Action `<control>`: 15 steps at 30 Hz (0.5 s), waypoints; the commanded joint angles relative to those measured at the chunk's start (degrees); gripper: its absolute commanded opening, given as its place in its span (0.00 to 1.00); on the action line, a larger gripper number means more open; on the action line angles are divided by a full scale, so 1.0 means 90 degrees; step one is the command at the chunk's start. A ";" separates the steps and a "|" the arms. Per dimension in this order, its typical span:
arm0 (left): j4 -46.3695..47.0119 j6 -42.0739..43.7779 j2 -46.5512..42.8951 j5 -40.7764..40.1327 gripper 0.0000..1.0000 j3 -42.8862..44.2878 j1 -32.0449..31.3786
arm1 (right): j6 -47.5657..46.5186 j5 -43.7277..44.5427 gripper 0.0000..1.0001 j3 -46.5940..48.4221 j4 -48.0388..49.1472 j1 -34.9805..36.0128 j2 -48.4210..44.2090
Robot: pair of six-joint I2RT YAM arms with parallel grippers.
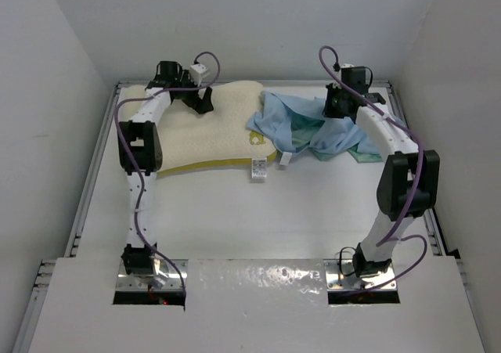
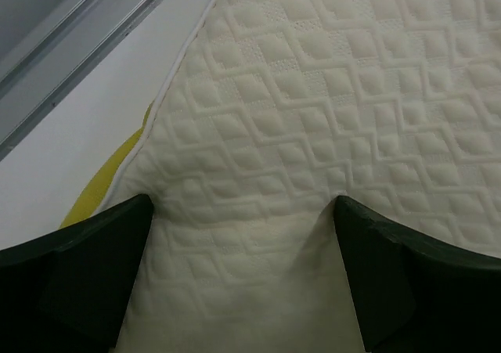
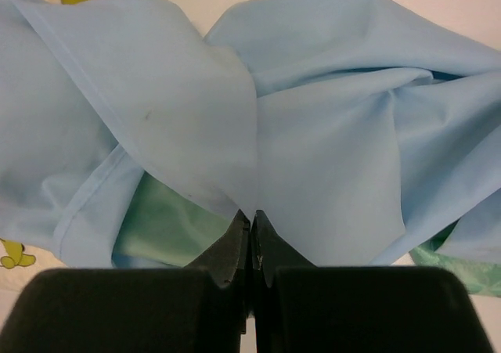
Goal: Put the pillow into the pillowcase
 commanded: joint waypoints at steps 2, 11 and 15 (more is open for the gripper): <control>-0.0018 0.0004 0.0627 -0.0534 1.00 0.0595 -0.0349 | -0.0013 0.0210 0.00 0.0214 -0.0107 0.0043 0.0001; 0.0692 0.0104 -0.0579 -0.0830 0.00 -0.1862 -0.0263 | 0.0084 0.0269 0.00 0.0732 -0.0274 0.0043 0.0137; 0.0655 0.0424 -0.1781 -0.0907 0.00 -0.2558 -0.0048 | 0.0231 0.0162 0.00 0.0908 -0.0235 0.0073 0.0216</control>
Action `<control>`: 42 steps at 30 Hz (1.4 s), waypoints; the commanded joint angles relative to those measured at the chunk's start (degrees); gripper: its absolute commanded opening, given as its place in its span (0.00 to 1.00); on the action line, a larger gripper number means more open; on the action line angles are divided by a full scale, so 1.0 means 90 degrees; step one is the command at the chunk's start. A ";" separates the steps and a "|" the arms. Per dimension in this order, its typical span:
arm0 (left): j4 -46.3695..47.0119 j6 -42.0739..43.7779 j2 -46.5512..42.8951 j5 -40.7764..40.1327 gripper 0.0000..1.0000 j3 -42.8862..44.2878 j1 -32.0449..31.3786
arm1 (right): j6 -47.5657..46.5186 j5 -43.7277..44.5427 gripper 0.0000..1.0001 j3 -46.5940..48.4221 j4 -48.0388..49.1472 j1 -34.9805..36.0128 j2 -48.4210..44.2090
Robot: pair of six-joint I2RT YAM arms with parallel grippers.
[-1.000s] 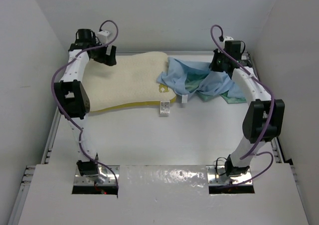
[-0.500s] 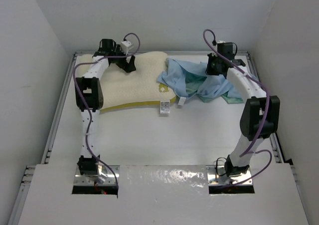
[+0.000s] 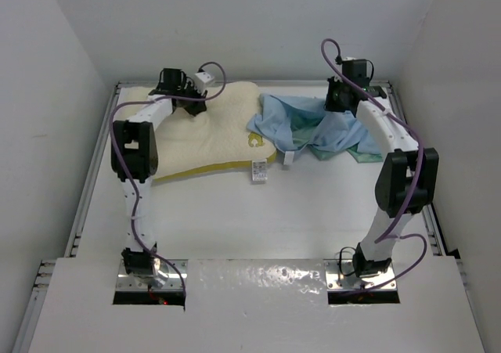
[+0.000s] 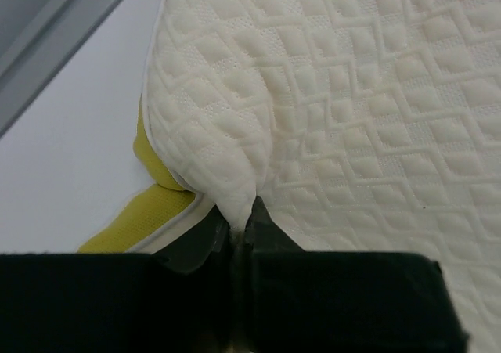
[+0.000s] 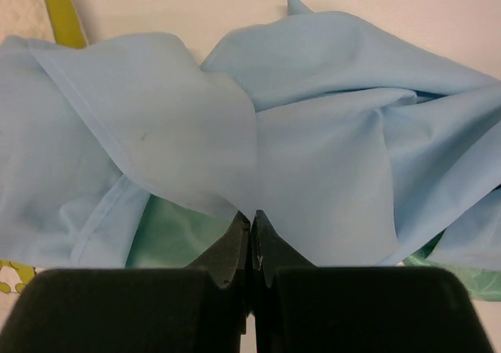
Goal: Put the pillow into the pillowcase
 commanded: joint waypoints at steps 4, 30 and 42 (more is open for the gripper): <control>-0.1760 0.1340 -0.2073 0.0147 0.00 -0.0992 0.0327 | 0.0127 -0.0060 0.00 0.0152 0.0336 0.0238 -0.0212; -0.2226 0.0107 -0.4419 0.1488 0.00 -0.2507 -0.0708 | 0.0634 -0.0548 0.00 -0.0140 0.1097 0.1127 -0.0368; -0.0933 -0.1948 -0.2976 -0.0485 0.00 -0.1746 -0.1207 | 0.0821 -0.0441 0.00 -0.0854 0.1314 0.1635 -0.1101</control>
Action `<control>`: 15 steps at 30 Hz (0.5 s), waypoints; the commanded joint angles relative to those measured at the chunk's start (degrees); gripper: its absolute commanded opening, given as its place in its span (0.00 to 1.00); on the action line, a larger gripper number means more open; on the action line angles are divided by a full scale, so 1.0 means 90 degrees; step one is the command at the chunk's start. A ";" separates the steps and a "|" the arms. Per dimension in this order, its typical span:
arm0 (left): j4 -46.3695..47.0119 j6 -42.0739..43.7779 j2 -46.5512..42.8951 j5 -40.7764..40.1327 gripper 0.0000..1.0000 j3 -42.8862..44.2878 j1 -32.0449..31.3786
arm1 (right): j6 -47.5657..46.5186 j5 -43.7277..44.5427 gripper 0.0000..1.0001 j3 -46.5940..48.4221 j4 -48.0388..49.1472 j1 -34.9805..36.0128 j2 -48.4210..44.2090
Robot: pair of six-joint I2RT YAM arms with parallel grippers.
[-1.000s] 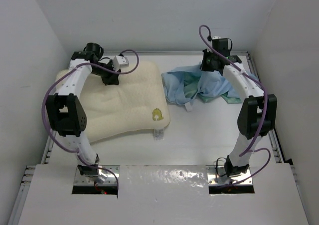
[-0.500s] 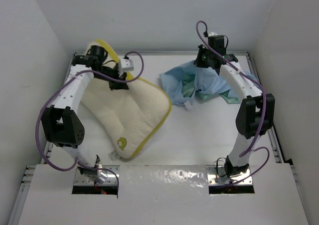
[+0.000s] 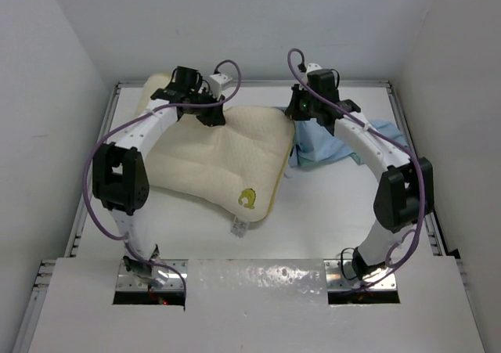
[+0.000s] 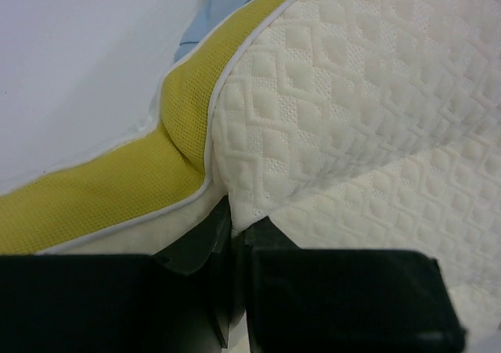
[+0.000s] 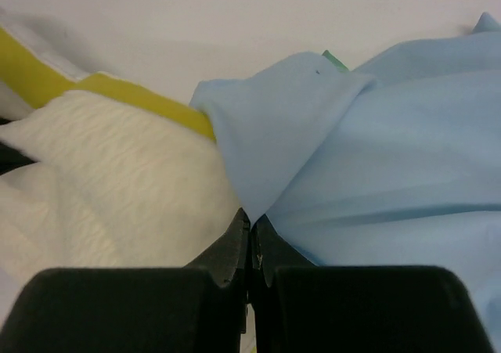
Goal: Put the pillow into the pillowcase
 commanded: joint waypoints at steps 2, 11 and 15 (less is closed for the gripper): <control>0.0599 -0.0581 0.0761 -0.0795 0.00 0.0697 -0.0102 | -0.0062 -0.0021 0.00 0.0112 0.0073 0.0045 -0.0490; 0.0910 -0.1820 0.1322 -0.1459 0.00 0.1433 0.0054 | -0.1762 -0.1173 0.00 0.0152 -0.1800 0.0093 -0.0636; 0.1632 -0.2366 0.0853 -0.1586 0.00 0.0789 0.0181 | -0.2931 -0.1368 0.00 0.0073 -0.2534 0.0074 -0.0793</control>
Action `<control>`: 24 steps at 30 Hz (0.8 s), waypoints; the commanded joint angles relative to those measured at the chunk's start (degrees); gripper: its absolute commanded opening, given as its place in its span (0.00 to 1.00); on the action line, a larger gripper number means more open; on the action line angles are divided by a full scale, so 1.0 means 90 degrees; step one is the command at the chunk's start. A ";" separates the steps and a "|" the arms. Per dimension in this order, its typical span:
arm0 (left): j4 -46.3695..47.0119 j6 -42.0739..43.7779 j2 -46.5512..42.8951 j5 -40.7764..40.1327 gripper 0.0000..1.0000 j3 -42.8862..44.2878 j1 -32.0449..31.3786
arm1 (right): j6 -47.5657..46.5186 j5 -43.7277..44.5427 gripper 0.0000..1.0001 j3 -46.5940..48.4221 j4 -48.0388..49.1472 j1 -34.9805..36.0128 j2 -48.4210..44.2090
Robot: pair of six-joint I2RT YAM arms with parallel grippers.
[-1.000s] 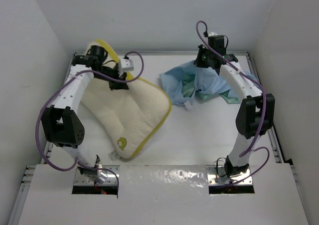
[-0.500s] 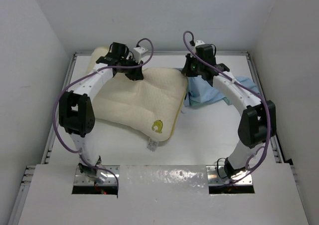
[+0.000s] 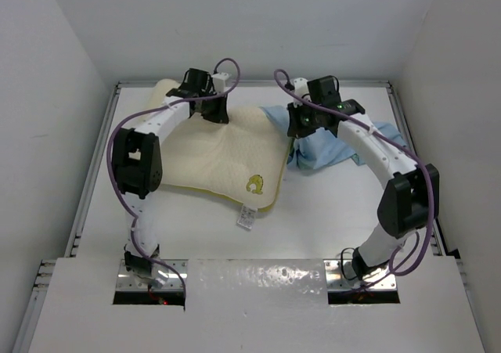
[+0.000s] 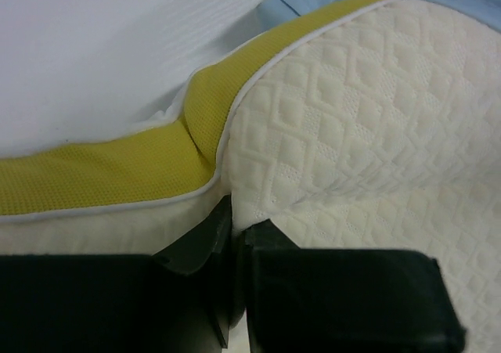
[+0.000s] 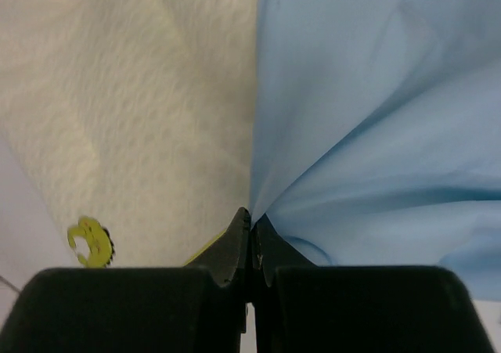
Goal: Put the pillow into the pillowcase
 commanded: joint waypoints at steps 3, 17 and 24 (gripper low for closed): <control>0.1258 -0.1281 -0.0649 -0.0513 0.00 -0.0111 0.0232 | -0.1205 -0.1234 0.00 0.0402 -0.1155 0.0042 -0.0141; -0.1196 0.5252 -0.1390 0.1878 0.86 0.0943 0.0088 | 0.0896 0.0481 0.91 0.0318 0.0622 -0.0680 -0.0509; -0.3783 0.7808 -0.2384 -0.0236 0.32 -0.1150 -0.1639 | 0.0280 0.0901 0.44 -0.2358 0.1003 -0.0651 -0.2188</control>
